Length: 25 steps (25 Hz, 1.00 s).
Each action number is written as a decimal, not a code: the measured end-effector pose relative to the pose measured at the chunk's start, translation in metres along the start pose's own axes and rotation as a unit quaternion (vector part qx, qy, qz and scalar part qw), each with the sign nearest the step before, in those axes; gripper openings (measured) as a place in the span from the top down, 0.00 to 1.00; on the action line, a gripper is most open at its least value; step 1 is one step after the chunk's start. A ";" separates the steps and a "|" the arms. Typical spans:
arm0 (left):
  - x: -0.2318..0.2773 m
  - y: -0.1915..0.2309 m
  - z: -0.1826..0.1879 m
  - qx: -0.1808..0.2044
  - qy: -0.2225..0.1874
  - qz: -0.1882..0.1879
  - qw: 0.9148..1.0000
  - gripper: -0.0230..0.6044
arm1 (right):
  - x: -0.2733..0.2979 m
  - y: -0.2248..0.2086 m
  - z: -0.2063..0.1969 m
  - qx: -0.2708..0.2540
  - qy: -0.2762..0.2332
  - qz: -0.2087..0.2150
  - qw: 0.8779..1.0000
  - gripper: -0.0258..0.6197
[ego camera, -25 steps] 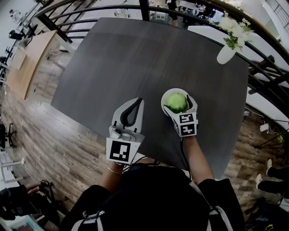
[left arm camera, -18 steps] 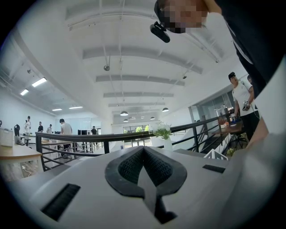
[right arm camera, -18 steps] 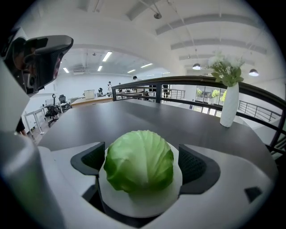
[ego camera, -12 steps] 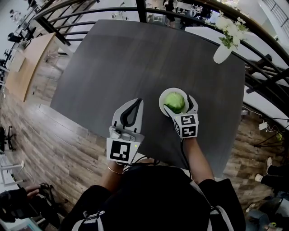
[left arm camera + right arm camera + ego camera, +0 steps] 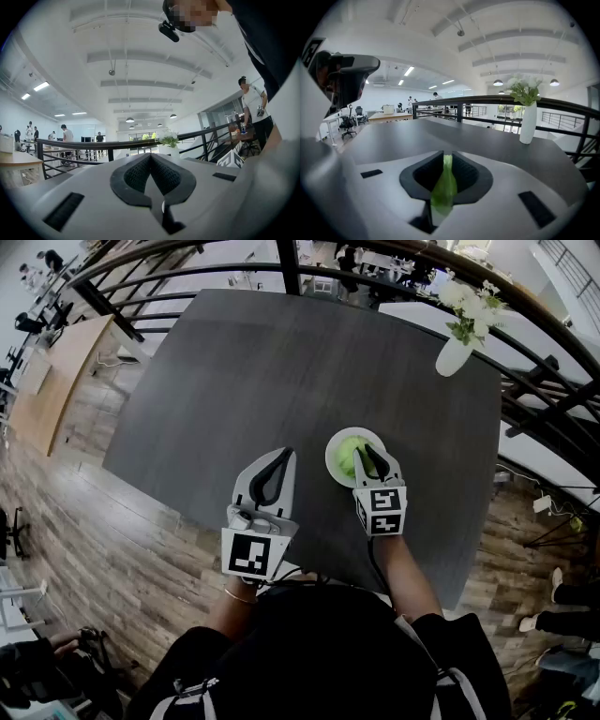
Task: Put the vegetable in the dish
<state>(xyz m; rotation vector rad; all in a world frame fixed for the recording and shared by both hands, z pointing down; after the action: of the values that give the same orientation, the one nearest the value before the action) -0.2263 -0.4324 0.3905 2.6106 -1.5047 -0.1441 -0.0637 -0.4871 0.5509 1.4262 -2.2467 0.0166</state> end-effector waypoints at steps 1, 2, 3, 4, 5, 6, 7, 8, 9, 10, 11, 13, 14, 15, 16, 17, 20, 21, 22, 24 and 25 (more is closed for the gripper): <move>0.000 0.000 0.000 0.000 0.001 0.000 1.000 0.96 | -0.001 -0.001 0.000 -0.004 0.001 -0.009 1.000 0.91; 0.000 -0.001 0.000 0.001 0.001 0.000 1.000 0.96 | -0.003 -0.002 0.000 -0.006 0.000 -0.014 1.000 0.91; 0.000 -0.001 0.000 0.001 0.001 0.000 1.000 0.96 | -0.004 -0.003 0.001 -0.006 -0.002 -0.016 1.000 0.92; 0.000 -0.002 0.000 0.001 0.000 -0.001 1.000 0.96 | -0.005 -0.004 0.002 -0.004 -0.005 -0.016 1.000 0.93; 0.000 -0.002 0.000 0.000 0.000 -0.001 1.000 0.96 | -0.007 -0.005 0.003 -0.002 -0.008 -0.018 1.000 0.94; 0.000 -0.003 0.000 0.000 -0.001 -0.001 1.000 0.96 | -0.008 -0.006 0.005 -0.002 -0.011 -0.018 1.000 0.95; 0.000 -0.003 0.000 -0.001 0.000 -0.002 1.000 0.96 | -0.010 -0.007 0.006 -0.002 -0.013 -0.018 1.000 0.95; 0.000 -0.004 0.000 -0.001 0.001 -0.002 1.000 0.96 | -0.012 -0.008 0.009 -0.001 -0.015 -0.016 1.000 0.95; 0.001 -0.004 0.000 -0.001 0.001 -0.002 1.000 0.96 | -0.014 -0.008 0.011 0.000 -0.018 -0.015 1.000 0.95; 0.001 -0.005 0.000 -0.002 0.001 -0.002 1.000 0.96 | -0.016 -0.009 0.014 0.002 -0.021 -0.015 1.000 0.95; 0.002 -0.005 -0.001 -0.002 0.001 -0.003 1.000 0.96 | -0.019 -0.009 0.016 0.004 -0.026 -0.014 1.000 0.95; 0.003 -0.008 -0.001 -0.003 0.000 -0.005 1.000 0.96 | -0.025 -0.011 0.023 0.004 -0.034 -0.013 0.999 0.95; 0.004 -0.009 -0.002 -0.004 0.000 -0.006 1.000 0.96 | -0.028 -0.012 0.026 0.003 -0.039 -0.013 0.999 0.95; 0.005 -0.011 -0.002 -0.005 0.000 -0.007 1.000 0.96 | -0.031 -0.013 0.029 0.002 -0.042 -0.013 0.999 0.95; 0.006 -0.013 -0.002 -0.005 0.000 -0.008 1.000 0.96 | -0.034 -0.014 0.031 0.002 -0.045 -0.013 0.999 0.95; 0.008 -0.016 -0.003 -0.006 0.001 -0.011 1.000 0.96 | -0.037 -0.014 0.033 0.003 -0.048 -0.013 0.999 0.95; 0.010 -0.028 -0.006 -0.006 0.003 -0.022 1.000 0.96 | -0.049 -0.011 0.042 0.006 -0.061 -0.008 0.998 0.95; 0.010 -0.032 -0.006 -0.004 0.003 -0.027 1.000 0.96 | -0.053 -0.010 0.046 0.006 -0.067 -0.008 0.998 0.95; 0.011 -0.035 -0.005 -0.003 0.003 -0.031 0.999 0.96 | -0.057 -0.010 0.051 0.006 -0.074 -0.008 0.997 0.95; 0.013 -0.039 -0.003 -0.004 0.001 -0.037 0.999 0.96 | -0.064 -0.012 0.059 0.008 -0.085 -0.008 0.996 0.95; 0.013 -0.041 -0.003 -0.005 0.000 -0.038 0.999 0.96 | -0.067 -0.012 0.062 0.009 -0.090 -0.007 0.996 0.95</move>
<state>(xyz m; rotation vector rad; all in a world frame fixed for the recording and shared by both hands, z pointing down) -0.1842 -0.4236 0.3865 2.6609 -1.4007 -0.1577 -0.0537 -0.4517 0.4662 1.5059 -2.3859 -0.0997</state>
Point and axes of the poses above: the fingertips, and each gripper's own axes: x forward along the fingers, y to its left, z out of its top, the point moved 3 cm from there along -x, backward along the fingers, and after that the axes turned 13 degrees about -x, right-handed, at the moved point
